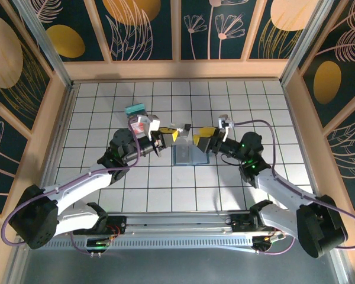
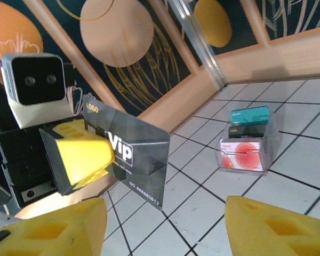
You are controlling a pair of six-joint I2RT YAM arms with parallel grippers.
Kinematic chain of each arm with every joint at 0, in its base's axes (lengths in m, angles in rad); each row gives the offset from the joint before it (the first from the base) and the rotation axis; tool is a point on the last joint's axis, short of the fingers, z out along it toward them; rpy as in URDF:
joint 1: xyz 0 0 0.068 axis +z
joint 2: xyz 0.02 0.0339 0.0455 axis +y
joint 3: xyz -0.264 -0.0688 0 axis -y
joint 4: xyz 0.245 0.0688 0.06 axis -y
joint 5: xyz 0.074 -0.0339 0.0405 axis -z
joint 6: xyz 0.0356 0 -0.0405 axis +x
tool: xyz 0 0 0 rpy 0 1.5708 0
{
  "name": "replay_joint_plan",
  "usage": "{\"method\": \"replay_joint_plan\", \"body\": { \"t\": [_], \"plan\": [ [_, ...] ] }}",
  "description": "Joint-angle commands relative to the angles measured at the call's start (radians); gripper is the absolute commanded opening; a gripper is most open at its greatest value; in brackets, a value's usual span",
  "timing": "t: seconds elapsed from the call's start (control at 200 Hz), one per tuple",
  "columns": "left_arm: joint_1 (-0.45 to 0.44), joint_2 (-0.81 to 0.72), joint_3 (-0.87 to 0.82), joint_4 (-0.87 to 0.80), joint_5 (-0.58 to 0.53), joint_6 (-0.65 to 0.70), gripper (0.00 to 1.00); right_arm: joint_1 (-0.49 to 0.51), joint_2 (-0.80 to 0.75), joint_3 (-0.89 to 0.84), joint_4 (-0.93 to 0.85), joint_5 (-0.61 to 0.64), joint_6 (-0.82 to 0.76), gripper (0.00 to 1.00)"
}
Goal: Take the credit cards out of the card holder
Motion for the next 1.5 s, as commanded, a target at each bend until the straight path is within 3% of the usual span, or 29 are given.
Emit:
{"method": "replay_joint_plan", "body": {
  "t": [0.0, 0.09, 0.25, 0.45, 0.706, 0.746, 0.831, 0.891, 1.016, 1.216, 1.491],
  "plan": [
    [0.002, -0.020, -0.018, 0.104, 0.046, -0.043, 0.00, 0.025, 0.045, 0.045, 0.145, -0.070, 0.031, 0.58],
    [0.003, -0.019, -0.020, 0.121, 0.063, -0.049, 0.00, 0.033, 0.078, 0.062, 0.176, -0.093, 0.040, 0.54],
    [0.002, -0.016, -0.012, 0.100, 0.085, -0.024, 0.00, 0.042, 0.129, 0.090, 0.243, -0.153, 0.074, 0.38],
    [0.003, -0.015, -0.015, 0.119, 0.097, -0.025, 0.00, 0.051, 0.181, 0.114, 0.289, -0.184, 0.104, 0.30],
    [0.002, -0.024, -0.018, 0.097, 0.071, -0.016, 0.00, 0.051, 0.186, 0.129, 0.276, -0.211, 0.101, 0.00],
    [0.003, -0.029, -0.012, 0.078, 0.069, -0.002, 0.03, 0.051, 0.176, 0.134, 0.245, -0.212, 0.082, 0.00],
    [0.004, -0.053, 0.023, -0.040, 0.038, 0.063, 0.32, 0.050, 0.143, 0.151, 0.131, -0.199, 0.014, 0.00],
    [0.003, -0.077, 0.048, -0.129, 0.001, 0.125, 0.46, 0.050, 0.115, 0.169, 0.014, -0.181, -0.053, 0.00],
    [0.003, -0.135, 0.113, -0.333, -0.059, 0.301, 0.65, 0.049, 0.064, 0.215, -0.248, -0.126, -0.210, 0.00],
    [0.004, -0.126, 0.262, -0.612, -0.062, 0.546, 0.68, 0.050, 0.055, 0.319, -0.588, -0.095, -0.399, 0.00],
    [0.006, -0.010, 0.442, -0.839, 0.035, 0.768, 0.62, 0.051, 0.048, 0.378, -0.746, -0.132, -0.484, 0.00]
  ]
}}
